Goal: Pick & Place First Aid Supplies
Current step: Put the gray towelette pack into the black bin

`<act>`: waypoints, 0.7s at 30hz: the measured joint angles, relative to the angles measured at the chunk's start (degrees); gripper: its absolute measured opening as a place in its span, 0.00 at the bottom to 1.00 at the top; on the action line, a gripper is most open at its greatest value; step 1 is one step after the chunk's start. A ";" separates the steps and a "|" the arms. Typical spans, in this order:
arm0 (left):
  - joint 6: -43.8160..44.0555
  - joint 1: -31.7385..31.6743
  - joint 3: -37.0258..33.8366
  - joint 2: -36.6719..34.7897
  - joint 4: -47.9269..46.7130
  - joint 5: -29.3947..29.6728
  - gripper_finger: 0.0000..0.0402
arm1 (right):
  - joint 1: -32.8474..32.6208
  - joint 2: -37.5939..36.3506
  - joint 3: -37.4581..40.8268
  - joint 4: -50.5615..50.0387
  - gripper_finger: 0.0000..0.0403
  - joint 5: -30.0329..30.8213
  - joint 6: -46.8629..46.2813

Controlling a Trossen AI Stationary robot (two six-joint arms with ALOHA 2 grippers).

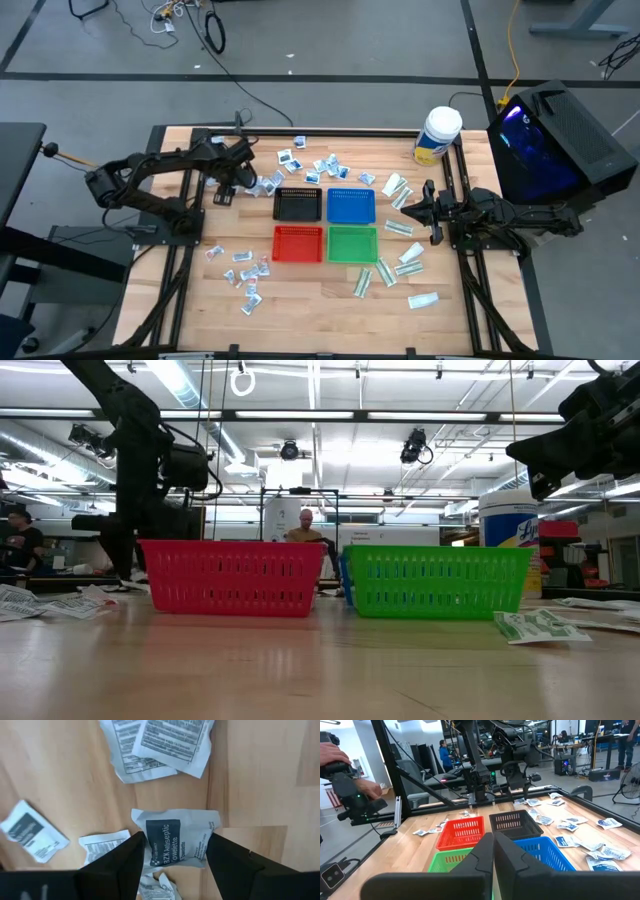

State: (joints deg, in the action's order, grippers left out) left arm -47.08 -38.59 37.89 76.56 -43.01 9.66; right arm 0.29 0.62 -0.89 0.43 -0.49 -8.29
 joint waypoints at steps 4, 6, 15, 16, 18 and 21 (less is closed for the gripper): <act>1.75 1.45 2.30 -1.18 -2.20 -0.24 0.53 | -0.02 0.01 -0.02 0.02 0.04 0.00 0.01; 3.00 2.11 4.13 -1.32 -3.22 -0.28 0.53 | 0.00 0.01 -0.01 0.01 0.04 0.02 0.02; 4.94 6.17 14.09 -1.32 -4.13 -0.43 0.53 | 0.00 0.02 -0.02 0.02 0.04 0.02 0.00; 5.31 6.79 15.19 -1.32 -4.06 -0.43 0.53 | -0.02 0.01 0.00 0.01 0.04 0.02 0.01; 6.27 8.03 17.32 -1.31 -4.07 -0.45 0.53 | 0.00 0.02 0.00 0.00 0.04 0.00 0.02; 8.66 9.95 20.14 -1.29 -3.64 -0.45 0.53 | 0.00 0.00 0.00 0.02 0.04 0.02 0.00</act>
State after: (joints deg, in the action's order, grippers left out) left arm -38.42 -28.64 58.03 75.26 -46.65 9.21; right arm 0.30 0.62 -0.89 0.45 -0.47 -8.29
